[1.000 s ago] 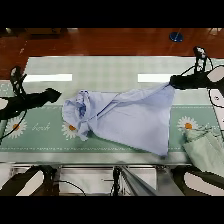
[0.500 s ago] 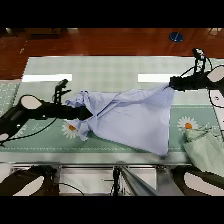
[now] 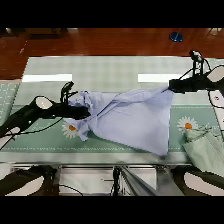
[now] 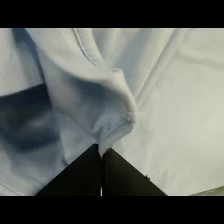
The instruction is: Fold the shirts.
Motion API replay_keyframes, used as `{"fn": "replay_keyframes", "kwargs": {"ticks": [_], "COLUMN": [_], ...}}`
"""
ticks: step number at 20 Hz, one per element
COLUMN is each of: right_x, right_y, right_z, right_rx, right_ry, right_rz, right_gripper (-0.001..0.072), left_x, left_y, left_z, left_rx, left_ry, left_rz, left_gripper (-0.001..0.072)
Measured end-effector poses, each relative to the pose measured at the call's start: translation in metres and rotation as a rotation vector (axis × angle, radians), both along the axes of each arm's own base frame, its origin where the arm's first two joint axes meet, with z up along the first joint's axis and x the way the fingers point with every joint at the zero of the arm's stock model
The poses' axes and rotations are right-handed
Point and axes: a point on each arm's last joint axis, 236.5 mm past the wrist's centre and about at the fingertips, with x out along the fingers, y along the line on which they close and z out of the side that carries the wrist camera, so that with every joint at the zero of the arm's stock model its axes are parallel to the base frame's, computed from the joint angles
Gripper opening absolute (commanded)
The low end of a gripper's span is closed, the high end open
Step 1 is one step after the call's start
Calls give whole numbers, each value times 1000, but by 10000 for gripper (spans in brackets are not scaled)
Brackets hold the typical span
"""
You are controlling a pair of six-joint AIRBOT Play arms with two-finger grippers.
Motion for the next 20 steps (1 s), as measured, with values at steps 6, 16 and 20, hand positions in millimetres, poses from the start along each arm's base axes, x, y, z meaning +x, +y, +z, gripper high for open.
{"fn": "replay_keyframes", "kwargs": {"ticks": [6, 16, 20], "right_x": [-4, -112, -209], "right_y": [2, 16, 14], "right_z": [31, 382, 468], "right_rx": [-9, -52, -88], "right_ry": [-61, -802, -978], "right_rz": [19, 18, -27], "right_gripper": [22, 22, 22], "left_x": [36, -42, -135], "left_y": [-12, 20, 39], "left_z": [87, 506, 560], "left_rx": [-59, -151, -142], "left_ry": [-178, -1090, -1202], "left_rz": [-57, -69, -39], "left_gripper": [30, 29, 28]}}
